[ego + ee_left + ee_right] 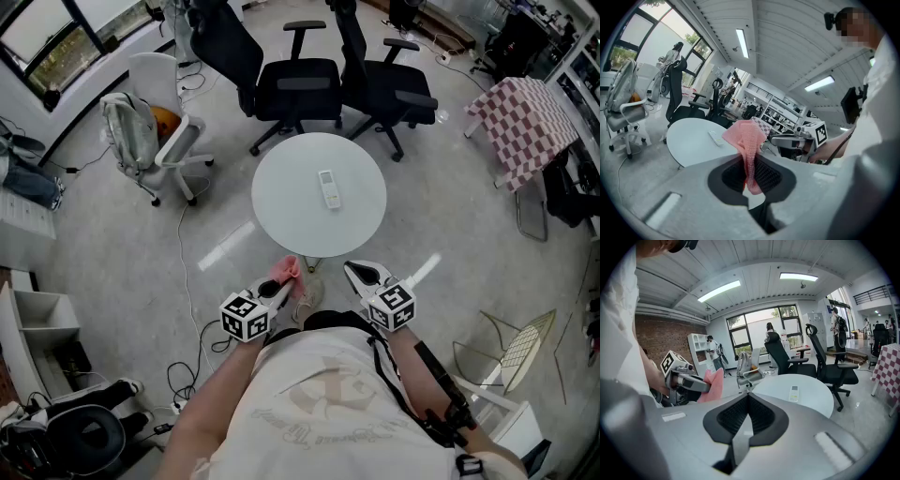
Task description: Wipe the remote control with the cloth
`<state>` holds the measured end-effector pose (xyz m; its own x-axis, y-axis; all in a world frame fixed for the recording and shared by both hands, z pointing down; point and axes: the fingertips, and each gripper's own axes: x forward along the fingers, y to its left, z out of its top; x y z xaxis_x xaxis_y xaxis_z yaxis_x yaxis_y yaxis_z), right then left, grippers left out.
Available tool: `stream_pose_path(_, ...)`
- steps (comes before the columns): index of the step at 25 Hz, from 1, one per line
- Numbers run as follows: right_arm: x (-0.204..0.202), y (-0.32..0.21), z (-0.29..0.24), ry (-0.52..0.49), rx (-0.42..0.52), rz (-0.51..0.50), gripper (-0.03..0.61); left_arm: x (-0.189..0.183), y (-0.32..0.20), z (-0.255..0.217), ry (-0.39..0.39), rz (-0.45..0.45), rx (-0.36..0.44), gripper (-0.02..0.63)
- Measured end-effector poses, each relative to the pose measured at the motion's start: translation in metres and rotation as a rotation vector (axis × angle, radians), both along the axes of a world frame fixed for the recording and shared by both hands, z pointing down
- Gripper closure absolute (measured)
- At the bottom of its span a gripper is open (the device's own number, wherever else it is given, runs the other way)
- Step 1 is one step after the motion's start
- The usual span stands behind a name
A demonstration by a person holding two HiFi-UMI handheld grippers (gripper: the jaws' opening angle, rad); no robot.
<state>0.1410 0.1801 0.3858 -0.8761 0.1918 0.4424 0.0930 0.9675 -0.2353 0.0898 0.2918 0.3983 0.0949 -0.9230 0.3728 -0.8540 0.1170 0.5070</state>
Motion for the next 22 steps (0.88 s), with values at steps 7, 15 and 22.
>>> stream_pose_path(7,0.044,0.028,-0.002,0.002,0.012,-0.004,0.571,0.044,0.017,-0.005,0.000,0.018,0.011,0.594)
stream_pose_path(15,0.085,0.022,-0.005,-0.004,0.035,0.063,0.571,0.082,0.012,-0.010,-0.008,0.059,0.033,0.594)
stream_pose_path(22,0.084,0.024,-0.010,-0.008,0.046,0.073,0.571,0.083,0.015,-0.013,-0.014,0.060,0.043,0.594)
